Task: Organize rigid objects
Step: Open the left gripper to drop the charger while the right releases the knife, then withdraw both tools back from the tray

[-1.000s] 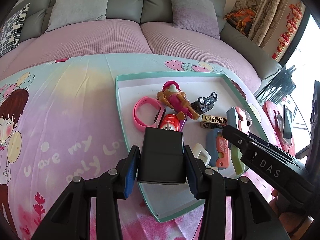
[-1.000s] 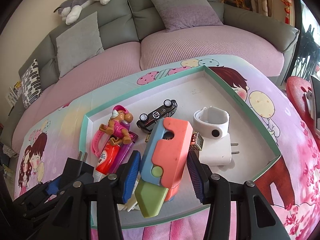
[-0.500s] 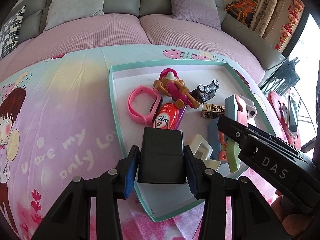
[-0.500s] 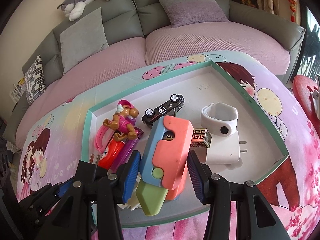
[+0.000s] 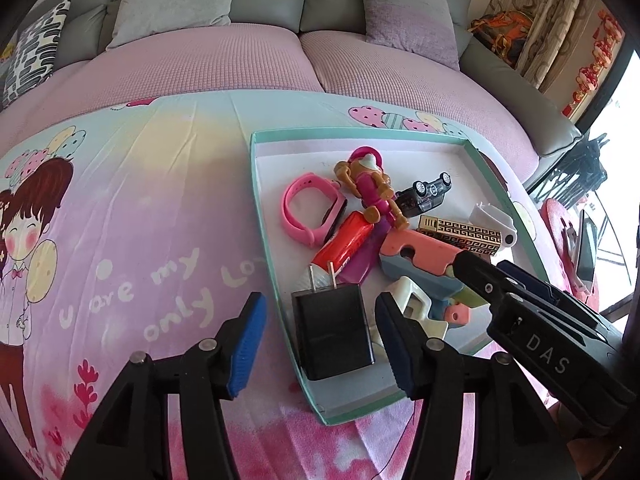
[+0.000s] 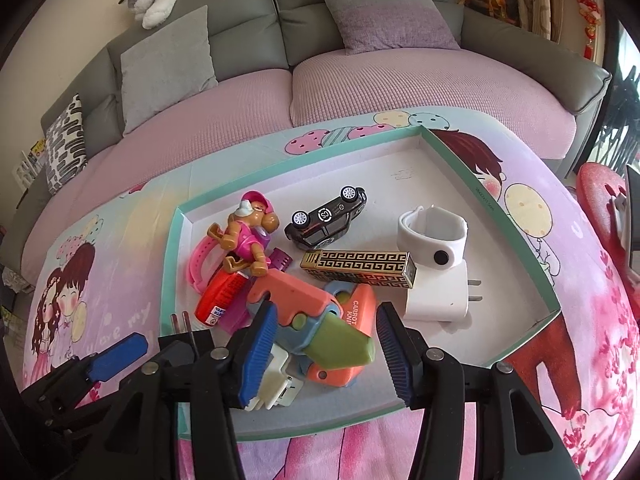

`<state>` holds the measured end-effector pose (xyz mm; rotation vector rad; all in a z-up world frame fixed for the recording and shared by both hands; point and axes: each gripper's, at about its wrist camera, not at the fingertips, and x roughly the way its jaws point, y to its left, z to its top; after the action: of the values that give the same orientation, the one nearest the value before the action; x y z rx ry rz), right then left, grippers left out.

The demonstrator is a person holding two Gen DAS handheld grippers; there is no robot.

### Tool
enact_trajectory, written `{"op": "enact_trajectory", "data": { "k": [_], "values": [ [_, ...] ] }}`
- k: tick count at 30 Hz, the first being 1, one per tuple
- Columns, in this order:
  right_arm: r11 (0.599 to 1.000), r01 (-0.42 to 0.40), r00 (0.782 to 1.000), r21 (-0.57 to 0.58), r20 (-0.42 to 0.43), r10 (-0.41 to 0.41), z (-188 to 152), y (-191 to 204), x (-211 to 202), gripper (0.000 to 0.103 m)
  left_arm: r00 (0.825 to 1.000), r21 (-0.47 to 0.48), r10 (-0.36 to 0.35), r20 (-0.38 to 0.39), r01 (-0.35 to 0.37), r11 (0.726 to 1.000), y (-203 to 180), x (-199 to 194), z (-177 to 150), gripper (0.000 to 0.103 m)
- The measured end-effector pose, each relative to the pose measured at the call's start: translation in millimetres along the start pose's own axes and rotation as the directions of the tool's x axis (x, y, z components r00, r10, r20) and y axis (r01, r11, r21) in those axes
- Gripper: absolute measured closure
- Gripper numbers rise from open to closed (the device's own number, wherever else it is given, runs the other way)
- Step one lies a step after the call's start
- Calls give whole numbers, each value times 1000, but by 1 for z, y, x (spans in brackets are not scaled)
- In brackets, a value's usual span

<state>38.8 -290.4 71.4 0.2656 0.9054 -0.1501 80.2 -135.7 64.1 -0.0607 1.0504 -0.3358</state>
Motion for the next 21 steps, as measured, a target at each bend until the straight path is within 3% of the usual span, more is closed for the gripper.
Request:
{"op": "enact_trajectory", "data": {
  "k": [10,11,12,13,18,21],
  "values": [
    [998,19,999,-55,-35,-21,-4,11,-11,40,994,-96,108,9,-107,990,34,-20,1,37],
    [998,19,999,-63,-46,-22,-5,13,-9,37,992,-105,128,8,-127,986,38,-21,1,33],
    [998,19,998,-67,-52,-22,-6,14,-7,35,988,-116,153,6,-151,982,43,-23,0,19],
    [998,18,998,-68,-61,-22,-8,16,-5,30,984,-125,176,5,-174,977,48,-24,0,12],
    [996,25,994,-83,-102,-34,-15,20,4,27,970,-165,240,-24,-241,957,66,-25,-4,11],
    [998,8,993,-61,-121,-16,-18,18,6,18,966,-176,259,-30,-260,950,72,-27,-8,10]
  ]
}}
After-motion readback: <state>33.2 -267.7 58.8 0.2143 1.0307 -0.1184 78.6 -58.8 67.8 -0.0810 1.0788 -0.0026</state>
